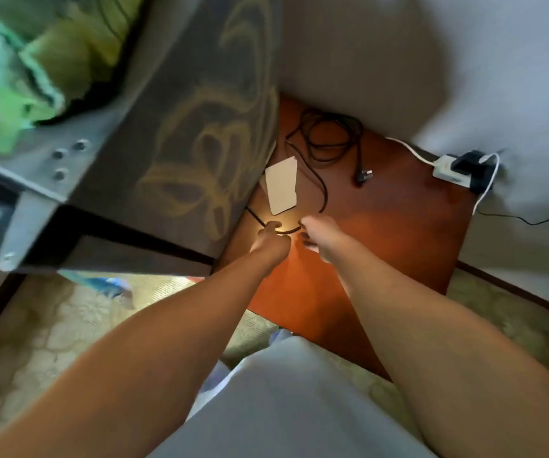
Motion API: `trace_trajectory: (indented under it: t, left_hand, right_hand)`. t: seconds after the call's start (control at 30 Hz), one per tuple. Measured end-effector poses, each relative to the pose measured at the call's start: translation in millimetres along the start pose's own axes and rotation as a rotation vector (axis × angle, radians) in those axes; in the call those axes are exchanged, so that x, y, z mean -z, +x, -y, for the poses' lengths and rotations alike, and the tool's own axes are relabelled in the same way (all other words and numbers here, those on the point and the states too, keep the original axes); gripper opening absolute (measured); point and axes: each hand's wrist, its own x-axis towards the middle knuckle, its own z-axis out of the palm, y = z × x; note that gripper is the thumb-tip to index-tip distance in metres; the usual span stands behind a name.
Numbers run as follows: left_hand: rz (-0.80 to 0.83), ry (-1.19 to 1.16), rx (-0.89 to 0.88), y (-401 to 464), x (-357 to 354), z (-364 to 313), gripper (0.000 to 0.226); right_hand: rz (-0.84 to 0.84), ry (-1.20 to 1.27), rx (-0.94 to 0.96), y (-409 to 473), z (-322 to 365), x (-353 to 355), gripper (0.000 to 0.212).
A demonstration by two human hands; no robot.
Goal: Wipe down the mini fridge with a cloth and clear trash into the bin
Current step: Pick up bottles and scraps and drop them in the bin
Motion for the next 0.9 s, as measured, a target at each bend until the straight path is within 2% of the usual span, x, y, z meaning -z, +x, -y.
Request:
trace_trajectory:
  t: [0.1, 0.23, 0.33, 0.4, 0.5, 0.67, 0.83, 0.9]
  left_hand:
    - [-0.051, 0.131, -0.063, 34.4, -6.3, -13.9, 0.059]
    - [-0.085, 0.230, -0.074, 70.8, -10.8, -26.1, 0.067]
    - [-0.090, 0.250, -0.076, 93.4, -13.7, -33.4, 0.064]
    - [-0.112, 0.286, -0.085, 107.0, -14.6, -36.8, 0.059]
    - [-0.144, 0.371, -0.078, 122.1, -13.2, -41.2, 0.064]
    - [-0.209, 0.378, -0.071, 131.1, -10.8, -42.9, 0.048]
    - [-0.189, 0.330, -0.068, 135.3, -4.7, -40.5, 0.046]
    - [-0.189, 0.297, -0.080, 134.8, -6.1, -39.0, 0.046]
  right_hand:
    - [0.014, -0.046, 0.019, 34.2, 10.5, 2.7, 0.032]
    - [0.023, -0.029, 0.053, 68.4, 23.8, -5.6, 0.020]
    - [0.026, -0.008, 0.032, 90.9, 22.5, -13.6, 0.050]
    - [-0.005, -0.029, 0.054, 99.6, 22.0, -16.5, 0.059]
    - [-0.035, -0.042, 0.099, 105.9, 26.5, -22.2, 0.069]
    - [-0.036, -0.106, 0.106, 108.3, 33.1, -36.0, 0.051]
    - [0.000, -0.098, 0.055, 113.6, 38.6, -38.0, 0.055]
    - [0.032, -0.045, -0.015, 116.0, 37.9, -38.8, 0.039]
